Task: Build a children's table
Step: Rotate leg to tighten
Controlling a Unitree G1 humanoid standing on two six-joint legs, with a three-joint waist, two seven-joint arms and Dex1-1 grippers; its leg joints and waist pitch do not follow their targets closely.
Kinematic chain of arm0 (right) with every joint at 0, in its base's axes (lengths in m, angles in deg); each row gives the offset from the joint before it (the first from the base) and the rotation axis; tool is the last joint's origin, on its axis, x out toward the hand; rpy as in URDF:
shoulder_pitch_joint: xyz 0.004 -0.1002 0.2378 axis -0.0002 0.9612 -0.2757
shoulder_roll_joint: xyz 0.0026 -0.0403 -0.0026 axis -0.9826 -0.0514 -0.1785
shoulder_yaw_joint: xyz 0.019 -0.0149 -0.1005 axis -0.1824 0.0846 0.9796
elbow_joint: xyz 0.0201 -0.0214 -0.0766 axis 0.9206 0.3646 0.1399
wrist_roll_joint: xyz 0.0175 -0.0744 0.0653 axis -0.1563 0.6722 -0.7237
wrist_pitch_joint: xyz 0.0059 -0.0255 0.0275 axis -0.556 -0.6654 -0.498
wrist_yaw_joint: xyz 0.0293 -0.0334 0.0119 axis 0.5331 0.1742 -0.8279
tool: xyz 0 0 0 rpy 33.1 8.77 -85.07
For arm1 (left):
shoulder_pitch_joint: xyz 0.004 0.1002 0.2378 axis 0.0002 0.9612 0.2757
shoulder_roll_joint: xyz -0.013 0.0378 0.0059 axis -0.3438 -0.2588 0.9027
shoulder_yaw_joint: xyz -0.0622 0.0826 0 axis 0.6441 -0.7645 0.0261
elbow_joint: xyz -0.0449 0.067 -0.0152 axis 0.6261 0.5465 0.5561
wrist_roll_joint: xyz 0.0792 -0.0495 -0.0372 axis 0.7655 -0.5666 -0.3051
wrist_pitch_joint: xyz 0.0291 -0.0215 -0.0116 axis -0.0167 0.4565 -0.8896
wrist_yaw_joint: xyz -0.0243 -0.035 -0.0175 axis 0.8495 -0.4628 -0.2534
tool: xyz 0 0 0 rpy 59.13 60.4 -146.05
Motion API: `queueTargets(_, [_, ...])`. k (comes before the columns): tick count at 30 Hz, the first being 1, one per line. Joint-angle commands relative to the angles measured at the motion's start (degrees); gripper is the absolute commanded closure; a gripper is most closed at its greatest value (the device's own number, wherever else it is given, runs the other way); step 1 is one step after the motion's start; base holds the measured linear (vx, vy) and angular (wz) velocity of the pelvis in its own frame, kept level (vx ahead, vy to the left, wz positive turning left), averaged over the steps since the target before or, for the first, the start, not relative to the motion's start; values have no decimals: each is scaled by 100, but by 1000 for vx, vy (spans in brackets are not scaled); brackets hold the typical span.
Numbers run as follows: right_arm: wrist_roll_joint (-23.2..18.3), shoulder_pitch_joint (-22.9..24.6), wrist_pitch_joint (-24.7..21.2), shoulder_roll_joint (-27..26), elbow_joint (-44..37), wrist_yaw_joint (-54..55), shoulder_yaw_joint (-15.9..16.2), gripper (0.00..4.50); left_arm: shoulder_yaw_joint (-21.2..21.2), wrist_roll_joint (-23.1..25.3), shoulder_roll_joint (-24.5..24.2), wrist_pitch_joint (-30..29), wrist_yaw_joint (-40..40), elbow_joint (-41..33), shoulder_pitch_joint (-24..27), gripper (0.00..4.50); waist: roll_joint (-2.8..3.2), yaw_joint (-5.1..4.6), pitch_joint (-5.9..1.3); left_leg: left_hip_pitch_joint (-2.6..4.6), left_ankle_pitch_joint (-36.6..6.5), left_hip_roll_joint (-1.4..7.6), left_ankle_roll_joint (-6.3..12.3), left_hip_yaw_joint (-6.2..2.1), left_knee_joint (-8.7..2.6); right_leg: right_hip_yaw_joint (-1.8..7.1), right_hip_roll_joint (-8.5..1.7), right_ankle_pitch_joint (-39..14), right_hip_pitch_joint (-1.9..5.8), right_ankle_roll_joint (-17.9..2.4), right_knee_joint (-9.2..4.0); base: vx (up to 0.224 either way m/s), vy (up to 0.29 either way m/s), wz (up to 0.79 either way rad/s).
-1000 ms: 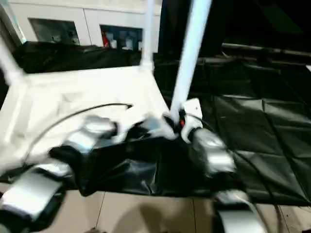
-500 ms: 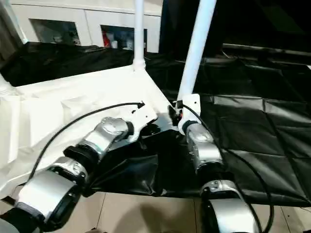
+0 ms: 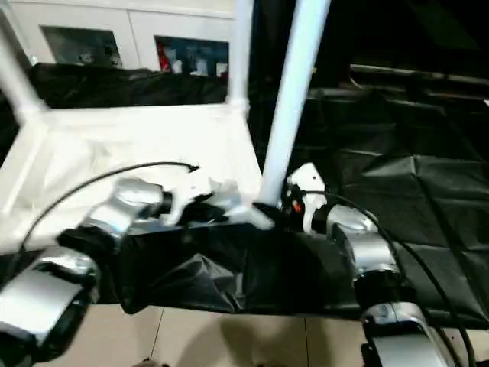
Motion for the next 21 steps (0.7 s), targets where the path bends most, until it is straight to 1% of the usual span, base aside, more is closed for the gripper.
queueTargets(1, [-65, 29, -57, 99, -91, -169, 67, 186, -97, -50, 9, -64, 269, 51, 191, 450, -43, 33, -300, 11, -1014, 158, 646, -17, -300, 190, -258, -501, 293, -1627, -327, 0, 0, 0])
queueTargets(2, [-79, 21, -85, 116, -86, -258, 78, 197, -90, -60, -28, -49, 303, 38, 208, 450, -42, 39, -294, 13, -1056, 158, 604, -16, -301, 193, -268, -565, 296, -1622, -332, 0, 0, 0])
queueTargets(4, [-81, 28, -104, 128, -106, -314, 84, 205, -83, -65, -51, -67, 341, 10, 224, 450, -45, 40, -297, 17, -1046, 155, 579, -17, -300, 197, -273, -573, 301, -1607, -332, 0, 0, 0])
queueTargets(5, [-89, 40, -121, 134, -129, -374, 94, 223, -72, -75, -69, -81, 369, -12, 236, 450, -46, 42, -294, 19, -1049, 154, 576, -17, -303, 196, -271, -590, 299, -1599, -335, 0, 0, 0])
queueTargets(6, [-92, 49, -125, 133, -142, -399, 103, 223, -65, -80, -72, -87, 367, -16, 239, 450, -65, 47, -297, 11, -1029, 151, 577, -17, -299, 197, -278, -623, 305, -1583, -330, 0, 0, 0])
queueTargets(8, [-123, 90, -175, 126, -192, -491, 135, 231, -53, -101, -83, -108, 394, -46, 251, 450, -74, 45, -292, 10, -1007, 144, 570, -14, -298, 199, -271, -698, 303, -1535, -340, 0, 0, 0])
queueTargets(12, [-124, 188, -249, 60, -257, -438, 156, 242, -25, -128, -34, -141, 284, -95, 278, 450, -69, 50, -293, 10, -981, 150, 564, -18, -301, 200, -275, -696, 299, -1514, -337, 0, 0, 0])
queueTargets(15, [-98, 206, -285, -72, -156, -70, 57, 244, 48, -94, 103, -169, -209, -30, 226, 450, -76, 38, -282, 8, -1088, 139, 518, -20, -308, 201, -279, -922, 290, -1465, -367, 0, 0, 0])
queueTargets(16, [-57, 194, -246, -114, -97, 98, 34, 245, 77, -82, 148, -192, -384, 4, 197, 450, -79, 37, -277, 21, -1155, 137, 483, -24, -314, 203, -282, -1087, 281, -1417, -387, 0, 0, 0])
queueTargets(17, [49, 163, -141, -246, 74, 579, -37, 245, 158, -47, 281, -228, -899, 115, 107, 450, -77, 21, -272, 20, -1184, 139, 449, -26, -318, 210, -288, -1167, 267, -1390, -394, 0, 0, 0])
queueTargets(18, [142, 116, -107, -355, 248, 986, -83, 245, 204, -15, 388, -237, -1272, 211, 32, 450, -66, 11, -263, 47, -1316, 133, 345, -40, -331, 210, -298, -1442, 247, -1327, -429, 0, 0, 0])
queueTargets(19, [250, 52, -141, -477, 454, 1474, -121, 247, 235, 20, 509, -246, -1649, 296, -39, 450, -78, -21, -260, 37, -1356, 113, 250, -52, -344, 211, -294, -1686, 248, -1222, -449, 0, 0, 0])
queueTargets(20, [316, -5, -186, -613, 643, 1855, -145, 248, 240, 63, 658, -274, -1990, 377, -110, 450, -56, -42, -255, 37, -1408, 101, 195, -59, -352, 211, -283, -1862, 240, -1148, -466, 0, 0, 0])
queueTargets(21, [353, -68, -236, -781, 781, 2278, -197, 248, 223, 111, 837, -361, -2295, 441, -175, 450, -60, -47, -251, 57, -1489, 102, 184, -54, -355, 213, -280, -1964, 225, -1112, -494, 0, 0, 0])
